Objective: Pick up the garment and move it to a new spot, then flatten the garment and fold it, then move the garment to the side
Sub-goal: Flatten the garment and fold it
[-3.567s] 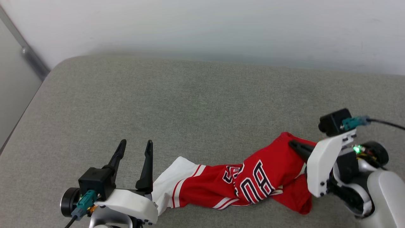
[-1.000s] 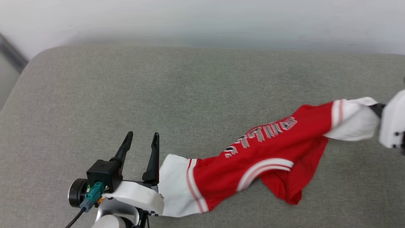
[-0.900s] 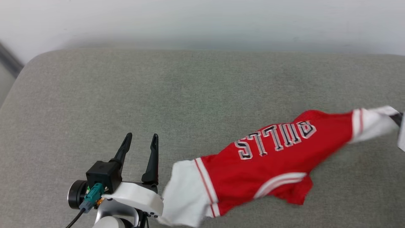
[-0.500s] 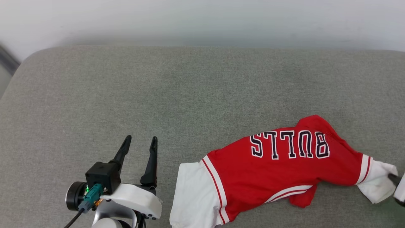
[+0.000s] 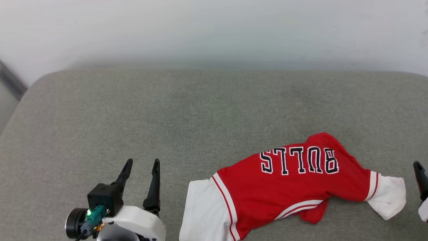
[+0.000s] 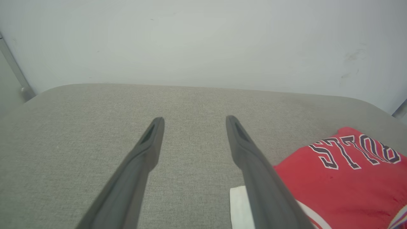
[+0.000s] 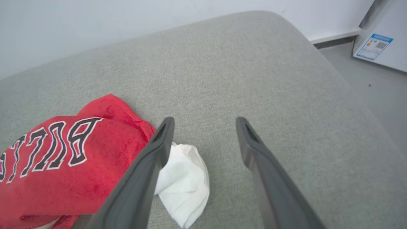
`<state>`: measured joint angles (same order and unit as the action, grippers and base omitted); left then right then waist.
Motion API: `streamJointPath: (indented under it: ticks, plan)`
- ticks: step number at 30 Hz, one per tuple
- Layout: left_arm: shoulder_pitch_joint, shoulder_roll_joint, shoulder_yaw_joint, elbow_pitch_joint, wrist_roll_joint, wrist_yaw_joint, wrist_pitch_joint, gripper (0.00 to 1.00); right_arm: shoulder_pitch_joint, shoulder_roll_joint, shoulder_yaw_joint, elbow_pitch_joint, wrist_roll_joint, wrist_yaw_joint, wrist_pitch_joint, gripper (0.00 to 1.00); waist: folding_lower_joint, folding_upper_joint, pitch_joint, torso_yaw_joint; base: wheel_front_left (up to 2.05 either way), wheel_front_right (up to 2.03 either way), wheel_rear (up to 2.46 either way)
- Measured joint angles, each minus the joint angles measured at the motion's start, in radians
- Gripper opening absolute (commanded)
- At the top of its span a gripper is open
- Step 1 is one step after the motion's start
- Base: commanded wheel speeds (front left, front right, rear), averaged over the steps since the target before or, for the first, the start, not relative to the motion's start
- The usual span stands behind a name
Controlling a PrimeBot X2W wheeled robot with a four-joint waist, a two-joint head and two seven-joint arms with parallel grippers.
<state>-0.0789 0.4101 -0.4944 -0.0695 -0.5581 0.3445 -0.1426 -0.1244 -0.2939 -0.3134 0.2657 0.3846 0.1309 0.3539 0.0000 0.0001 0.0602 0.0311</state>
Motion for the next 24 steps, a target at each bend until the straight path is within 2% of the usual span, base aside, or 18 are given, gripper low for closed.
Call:
streamJointPath:
  ticks: [5,9,19,24]
  plan:
    - [0.032,0.010,0.006,-0.004,-0.010,0.009,0.007,1.00,0.055,0.009,0.053,-0.109,-0.052,0.000,-0.164,1.00,0.0000,0.0000,-0.041,-0.008,0.00,0.00,0.00]
    - [0.052,0.021,0.009,-0.004,-0.013,0.018,0.012,1.00,0.108,0.048,0.112,-0.205,-0.086,0.000,-0.238,1.00,-0.0001,0.0000,-0.066,-0.013,0.00,0.00,0.00]
    - [0.093,0.042,0.008,0.005,-0.024,0.038,0.039,1.00,0.256,0.163,0.215,-0.437,-0.185,0.000,-0.291,1.00,-0.0001,0.0000,-0.096,-0.031,0.00,0.00,0.00]
    - [0.077,0.075,-0.046,0.014,-0.017,0.022,0.159,1.00,0.302,0.192,0.249,-0.518,-0.218,0.000,-0.283,1.00,-0.0001,0.0000,-0.095,-0.048,0.00,0.00,0.00]
